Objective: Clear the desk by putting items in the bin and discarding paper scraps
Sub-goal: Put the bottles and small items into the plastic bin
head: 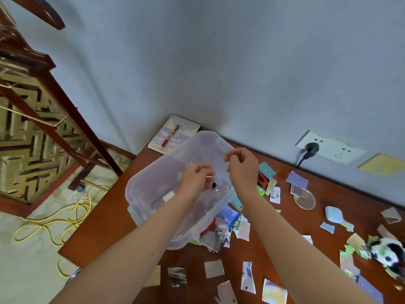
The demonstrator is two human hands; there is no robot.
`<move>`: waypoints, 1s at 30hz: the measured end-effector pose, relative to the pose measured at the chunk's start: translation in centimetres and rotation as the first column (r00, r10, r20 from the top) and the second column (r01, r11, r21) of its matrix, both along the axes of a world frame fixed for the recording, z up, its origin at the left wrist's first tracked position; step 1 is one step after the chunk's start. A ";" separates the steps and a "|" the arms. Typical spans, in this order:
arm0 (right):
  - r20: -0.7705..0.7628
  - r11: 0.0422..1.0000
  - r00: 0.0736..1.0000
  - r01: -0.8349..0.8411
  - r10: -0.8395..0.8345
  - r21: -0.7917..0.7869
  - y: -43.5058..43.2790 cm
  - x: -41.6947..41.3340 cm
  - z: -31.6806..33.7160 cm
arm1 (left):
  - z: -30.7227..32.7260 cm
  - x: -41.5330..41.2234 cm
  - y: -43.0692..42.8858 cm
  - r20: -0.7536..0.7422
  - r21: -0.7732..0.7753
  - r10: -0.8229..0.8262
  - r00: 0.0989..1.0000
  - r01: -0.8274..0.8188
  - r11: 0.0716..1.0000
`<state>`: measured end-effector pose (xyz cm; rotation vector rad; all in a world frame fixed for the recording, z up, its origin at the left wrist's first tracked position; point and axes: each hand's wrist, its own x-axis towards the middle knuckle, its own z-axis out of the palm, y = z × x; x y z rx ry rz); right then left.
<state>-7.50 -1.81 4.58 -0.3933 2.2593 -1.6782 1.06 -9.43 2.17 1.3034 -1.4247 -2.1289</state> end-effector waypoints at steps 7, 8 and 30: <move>0.129 0.998 0.990 0.054 -0.056 0.014 6.2 2.6 -1.5 | 3.5 3.1 6.3 -0.080 -0.145 -0.050 0.996 0.038 0.989; 0.150 0.999 0.988 0.043 -0.047 0.034 7.0 2.9 -2.0 | 3.5 3.6 7.2 -0.085 -0.145 -0.059 0.995 0.046 0.988; 0.069 0.630 0.855 -0.431 0.514 0.646 10.1 3.0 -9.5 | -6.8 5.5 9.7 0.606 -0.387 -0.373 0.702 0.670 0.634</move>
